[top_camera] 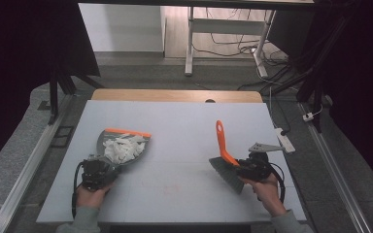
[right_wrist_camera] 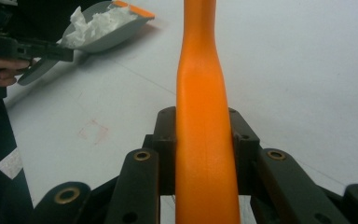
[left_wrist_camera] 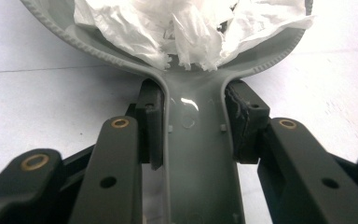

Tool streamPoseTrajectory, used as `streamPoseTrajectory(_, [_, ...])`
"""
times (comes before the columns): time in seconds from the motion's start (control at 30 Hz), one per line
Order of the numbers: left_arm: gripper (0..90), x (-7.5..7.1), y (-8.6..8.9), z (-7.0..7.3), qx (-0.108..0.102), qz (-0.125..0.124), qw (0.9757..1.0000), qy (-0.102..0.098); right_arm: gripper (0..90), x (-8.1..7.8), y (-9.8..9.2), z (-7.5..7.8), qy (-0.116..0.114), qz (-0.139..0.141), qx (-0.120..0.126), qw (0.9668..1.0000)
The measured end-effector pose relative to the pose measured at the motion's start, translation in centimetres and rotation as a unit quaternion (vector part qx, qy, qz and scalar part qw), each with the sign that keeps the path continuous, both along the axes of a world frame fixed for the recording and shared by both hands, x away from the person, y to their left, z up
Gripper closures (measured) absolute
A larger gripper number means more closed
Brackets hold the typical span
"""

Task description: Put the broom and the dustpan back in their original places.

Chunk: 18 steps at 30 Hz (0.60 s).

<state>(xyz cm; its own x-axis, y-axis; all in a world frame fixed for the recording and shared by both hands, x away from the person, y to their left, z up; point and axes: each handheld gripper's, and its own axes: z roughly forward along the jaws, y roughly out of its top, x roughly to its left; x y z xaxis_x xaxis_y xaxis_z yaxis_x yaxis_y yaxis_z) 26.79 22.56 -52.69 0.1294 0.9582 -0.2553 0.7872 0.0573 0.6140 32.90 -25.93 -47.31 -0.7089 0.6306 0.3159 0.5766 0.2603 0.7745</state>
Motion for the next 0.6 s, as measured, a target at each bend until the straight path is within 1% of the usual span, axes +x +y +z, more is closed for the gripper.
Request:
streamPoseTrajectory(0.17, [61.9,0.4,-0.1,-0.4,-0.001,0.016,0.9998,0.009,70.4,0.4,0.2,-0.8,0.02,0.004,-0.013,0.9997])
streamPoseTrajectory(0.23, [61.9,0.6,-0.1,-0.4,0.005,0.02,0.9997,0.01,70.4,0.6,0.3,-1.2,0.028,0.005,-0.019,0.9994])
streamPoseTrajectory(0.27, [61.9,0.6,-0.1,-0.5,0.003,0.023,0.9997,0.012,70.4,0.7,0.4,-1.4,0.031,0.005,-0.024,0.9992])
streamPoseTrajectory(0.4, [61.7,0.9,-0.2,-0.7,0.004,0.029,0.9994,0.02,70.4,1.2,0.6,-1.9,0.034,0.001,-0.041,0.9986])
streamPoseTrajectory(0.5, [61.6,1.0,-0.3,-0.7,-0.001,0.034,0.9992,0.02,70.4,1.7,0.5,-2.1,0.037,-0.004,-0.048,0.9982])
streamPoseTrajectory(0.53, [61.5,1.0,-0.2,-0.7,0.003,0.031,0.9993,0.018,70.4,1.9,0.4,-2.2,0.039,-0.006,-0.05,0.998])
streamPoseTrajectory(0.6, [61.1,1.0,-0.2,-0.7,-0.001,0.033,0.9993,0.017,70.2,2.3,0.3,-2.3,0.042,-0.009,-0.052,0.9977])
